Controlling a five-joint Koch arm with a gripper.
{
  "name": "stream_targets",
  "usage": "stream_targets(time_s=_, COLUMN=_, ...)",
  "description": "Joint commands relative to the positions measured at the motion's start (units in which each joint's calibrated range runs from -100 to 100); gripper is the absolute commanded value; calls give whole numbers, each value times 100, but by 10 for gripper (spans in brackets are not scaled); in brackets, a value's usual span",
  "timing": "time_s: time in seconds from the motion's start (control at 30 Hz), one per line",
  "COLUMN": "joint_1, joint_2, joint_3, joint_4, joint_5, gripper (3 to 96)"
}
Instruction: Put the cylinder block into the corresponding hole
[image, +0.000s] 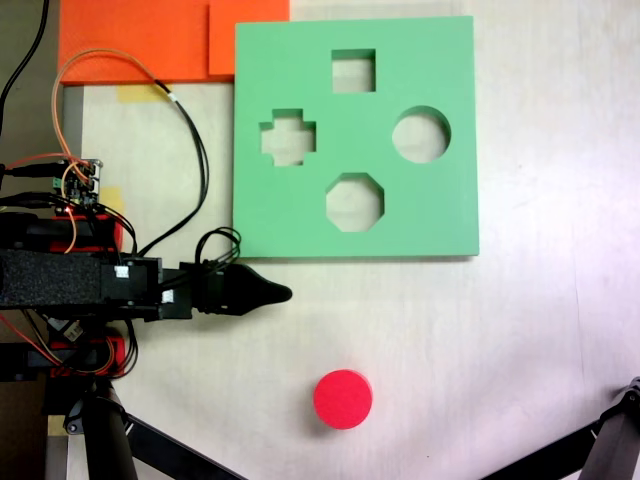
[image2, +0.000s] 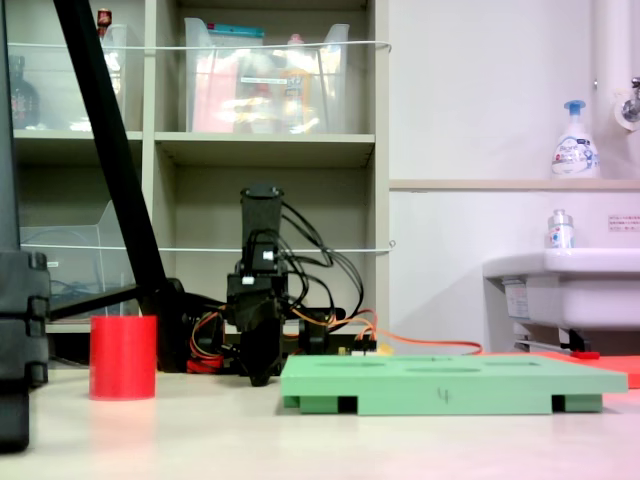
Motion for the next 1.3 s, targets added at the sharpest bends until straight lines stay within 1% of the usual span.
stream_targets(time_s=0.03, joint_1=0, joint_2=-55, joint_3=-147, joint_4=-579, joint_5=0, gripper=493)
stream_targets(time_s=0.77, joint_1=10, joint_2=-55, joint_3=-147, joint_4=-579, joint_5=-5, gripper=493)
stream_targets(time_s=0.93, joint_1=-20, joint_2=-55, joint_3=-147, joint_4=-579, joint_5=54, gripper=505)
stream_targets(time_s=1.0, joint_1=-68, joint_2=-55, joint_3=-147, joint_4=-464, joint_5=239, gripper=510)
stream_targets(time_s=1.1, joint_1=-181, joint_2=-55, joint_3=-147, joint_4=509, joint_5=650, gripper=511)
stream_targets(time_s=1.3, joint_1=-274, joint_2=-55, joint_3=-147, joint_4=3869, joint_5=2418, gripper=510)
